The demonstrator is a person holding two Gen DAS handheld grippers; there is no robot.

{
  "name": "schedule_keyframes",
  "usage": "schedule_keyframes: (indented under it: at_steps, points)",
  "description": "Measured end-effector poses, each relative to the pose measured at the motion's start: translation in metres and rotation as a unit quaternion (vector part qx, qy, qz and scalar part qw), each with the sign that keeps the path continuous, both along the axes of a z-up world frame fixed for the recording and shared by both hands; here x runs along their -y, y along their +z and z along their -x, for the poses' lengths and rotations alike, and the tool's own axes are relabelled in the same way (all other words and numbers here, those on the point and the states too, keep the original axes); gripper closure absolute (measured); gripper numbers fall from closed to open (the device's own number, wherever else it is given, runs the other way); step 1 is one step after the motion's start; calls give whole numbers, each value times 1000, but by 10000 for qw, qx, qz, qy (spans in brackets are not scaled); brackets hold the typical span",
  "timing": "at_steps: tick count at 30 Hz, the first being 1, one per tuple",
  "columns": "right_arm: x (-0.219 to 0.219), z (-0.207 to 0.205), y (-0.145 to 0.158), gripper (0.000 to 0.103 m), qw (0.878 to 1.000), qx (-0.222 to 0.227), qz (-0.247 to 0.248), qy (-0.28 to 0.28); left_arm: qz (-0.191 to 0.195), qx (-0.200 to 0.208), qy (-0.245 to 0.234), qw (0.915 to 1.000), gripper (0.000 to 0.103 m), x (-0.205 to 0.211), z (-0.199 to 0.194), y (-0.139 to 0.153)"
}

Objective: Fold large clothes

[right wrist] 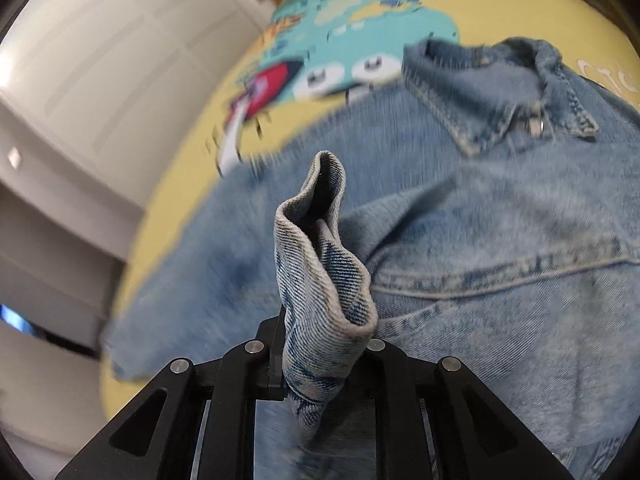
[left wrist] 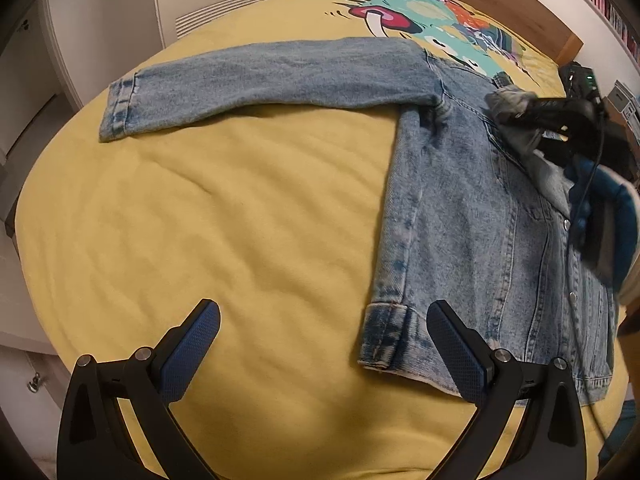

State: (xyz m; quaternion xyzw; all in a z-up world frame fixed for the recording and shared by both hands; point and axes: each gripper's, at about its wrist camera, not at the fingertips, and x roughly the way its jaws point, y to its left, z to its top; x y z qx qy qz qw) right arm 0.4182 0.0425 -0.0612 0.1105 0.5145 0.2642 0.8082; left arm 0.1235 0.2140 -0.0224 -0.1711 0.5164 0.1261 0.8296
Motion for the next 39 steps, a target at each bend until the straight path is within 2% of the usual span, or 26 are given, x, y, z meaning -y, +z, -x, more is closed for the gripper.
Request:
schedule_keyframes:
  at_steps: [3, 5, 9, 13, 16, 21, 24, 27, 31, 34, 39]
  points:
    - [-5, 11, -3, 80, 9995, 126, 201, 217, 27, 37, -6, 10000, 1, 4, -2, 1]
    - [-13, 23, -1, 72, 9977, 269, 354, 520, 41, 87, 3, 10000, 1, 7, -4, 4]
    - [-25, 37, 1, 64, 9923, 408, 715, 929, 30, 172, -58, 9998, 1, 14, -10, 11]
    - [-19, 51, 16, 53, 9890, 472, 692, 1217, 10, 299, -132, 9995, 1, 23, -18, 21]
    - [1, 60, 33, 45, 9878, 623, 543, 1318, -17, 399, -256, 9989, 1, 34, -34, 28]
    - [59, 52, 53, 42, 9902, 850, 588, 941, -325, 641, -726, 9948, 1, 68, -78, 40]
    - [116, 40, 49, 42, 9876, 1043, 1074, 465, -476, 780, -1064, 9901, 1, 91, -113, 41]
    - [161, 28, 34, 42, 9852, 966, 1409, 114, -605, 896, -1336, 9851, 1, 116, -154, 36]
    - [193, 14, 9, 42, 9833, 825, 1620, -70, -631, 935, -1571, 9811, 1, 147, -214, 15]
    - [203, 8, -10, 42, 9826, 743, 1704, -5, -743, 781, -1590, 9814, 1, 159, -245, -4]
    - [227, 4, -17, 43, 9790, 915, 1820, -13, -826, 491, -1685, 9810, 1, 169, -262, -37]
